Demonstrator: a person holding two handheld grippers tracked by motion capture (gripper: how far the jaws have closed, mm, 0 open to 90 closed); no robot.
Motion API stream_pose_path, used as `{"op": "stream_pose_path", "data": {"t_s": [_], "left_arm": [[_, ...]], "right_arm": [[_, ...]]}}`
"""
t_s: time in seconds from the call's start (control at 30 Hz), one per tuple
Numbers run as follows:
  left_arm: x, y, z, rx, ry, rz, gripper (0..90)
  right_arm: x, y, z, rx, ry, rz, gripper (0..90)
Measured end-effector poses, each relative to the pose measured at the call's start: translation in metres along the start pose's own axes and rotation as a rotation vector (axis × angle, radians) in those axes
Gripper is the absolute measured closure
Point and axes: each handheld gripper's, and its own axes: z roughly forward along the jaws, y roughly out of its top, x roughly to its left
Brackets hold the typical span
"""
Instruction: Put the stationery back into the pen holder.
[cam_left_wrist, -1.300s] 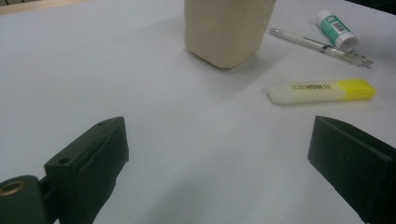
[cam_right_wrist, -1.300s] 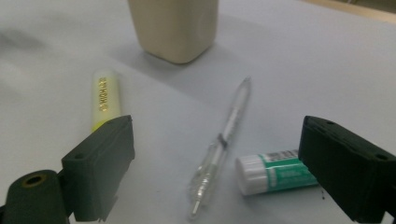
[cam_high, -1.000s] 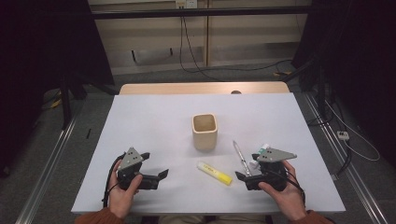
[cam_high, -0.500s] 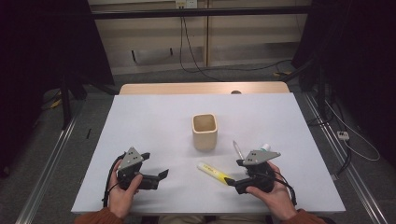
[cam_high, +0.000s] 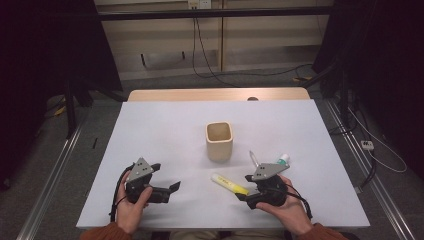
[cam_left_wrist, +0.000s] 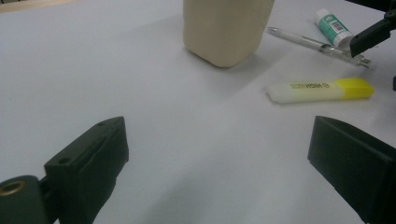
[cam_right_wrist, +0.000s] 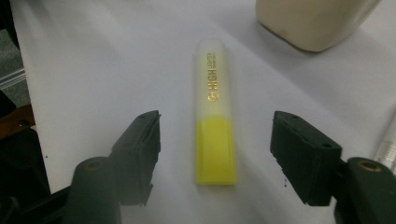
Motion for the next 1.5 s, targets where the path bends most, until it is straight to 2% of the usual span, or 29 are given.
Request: {"op": "stream_pose_path", "data": {"t_s": [0.1, 0.23, 0.4, 0.57, 0.67, 0.77, 0.87, 1.0, 1.07, 1.3, 1.33, 1.5], "left_arm": [[0.000, 0.000, 0.000, 0.000, -0.001, -0.001, 5.1], [0.000, 0.000, 0.000, 0.002, -0.002, 0.000, 5.1], [0.001, 0.000, 0.000, -0.002, -0.003, -0.001, 5.1], [0.001, 0.000, 0.000, 0.000, -0.006, 0.002, 5.1], [0.001, 0.000, 0.001, 0.004, -0.007, 0.006, 5.1], [0.001, 0.000, 0.001, 0.002, -0.008, 0.005, 5.1], [0.001, 0.000, 0.000, 0.005, -0.009, 0.005, 5.1], [0.001, 0.000, 0.000, 0.005, -0.009, 0.007, 5.1], [0.001, 0.000, 0.000, 0.006, -0.008, 0.008, 5.1], [0.001, 0.000, 0.001, 0.006, -0.008, 0.010, 5.1], [0.001, 0.000, 0.001, 0.006, -0.008, 0.011, 5.1], [0.000, 0.000, 0.001, 0.004, -0.012, 0.014, 5.1]], "right_arm": [[0.000, 0.002, 0.003, 0.014, -0.004, -0.016, 35.6], [-0.002, 0.009, 0.007, 0.072, -0.010, -0.033, 38.9], [-0.005, 0.016, 0.013, 0.124, 0.010, -0.035, 41.9], [-0.007, 0.023, 0.019, 0.211, 0.031, -0.028, 48.2], [-0.006, 0.027, 0.022, 0.251, 0.025, -0.032, 47.2], [-0.005, 0.032, 0.028, 0.313, 0.016, -0.042, 41.6], [-0.003, 0.033, 0.035, 0.342, 0.024, -0.056, 45.6], [-0.001, 0.035, 0.038, 0.357, 0.009, -0.075, 60.2], [-0.001, 0.037, 0.039, 0.366, 0.012, -0.080, 63.0], [-0.001, 0.044, 0.044, 0.434, 0.021, -0.080, 63.1], [-0.001, 0.045, 0.045, 0.444, 0.022, -0.095, 63.0], [-0.003, 0.048, 0.047, 0.474, 0.035, -0.083, 64.7]]}}
